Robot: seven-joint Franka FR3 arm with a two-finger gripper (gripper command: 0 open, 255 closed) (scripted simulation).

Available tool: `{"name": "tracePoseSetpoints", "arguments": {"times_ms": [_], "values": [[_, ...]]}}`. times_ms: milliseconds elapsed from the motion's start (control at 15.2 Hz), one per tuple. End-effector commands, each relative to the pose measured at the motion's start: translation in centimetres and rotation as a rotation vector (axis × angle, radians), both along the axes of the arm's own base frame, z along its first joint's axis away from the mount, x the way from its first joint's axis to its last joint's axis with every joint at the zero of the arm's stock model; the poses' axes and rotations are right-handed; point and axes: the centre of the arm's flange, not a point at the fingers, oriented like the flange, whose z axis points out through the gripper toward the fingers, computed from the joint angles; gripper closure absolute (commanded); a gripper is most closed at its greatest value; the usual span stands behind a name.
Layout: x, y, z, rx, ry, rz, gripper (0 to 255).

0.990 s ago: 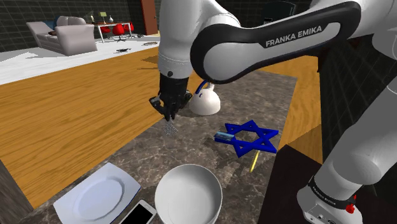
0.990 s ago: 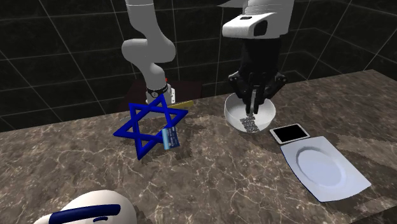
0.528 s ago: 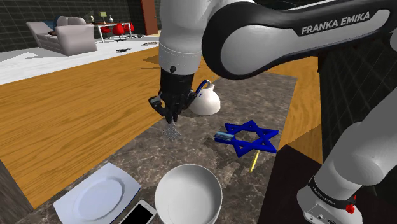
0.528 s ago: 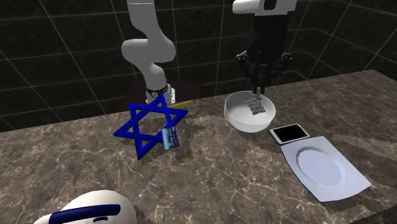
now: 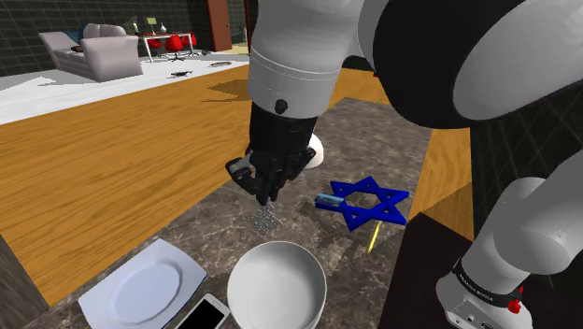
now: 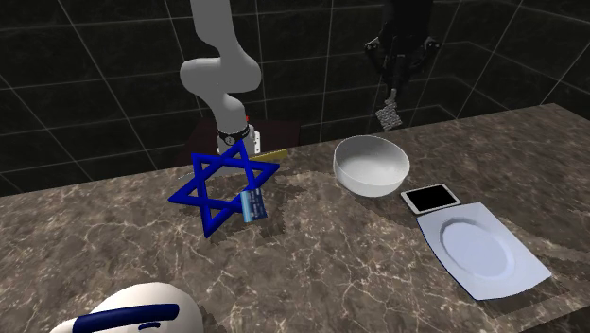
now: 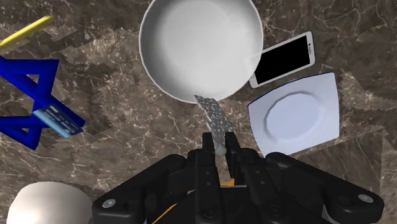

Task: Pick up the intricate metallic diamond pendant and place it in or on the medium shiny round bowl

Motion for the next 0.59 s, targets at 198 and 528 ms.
{"name": "tracePoseSetpoints", "arguments": {"times_ms": [198,528], "values": [[-2.8,0.6,-0.8,0.0,0.001,-0.002,255],[-2.8,0.6,-3.5,0.0,0.001,-0.002,255]]}}
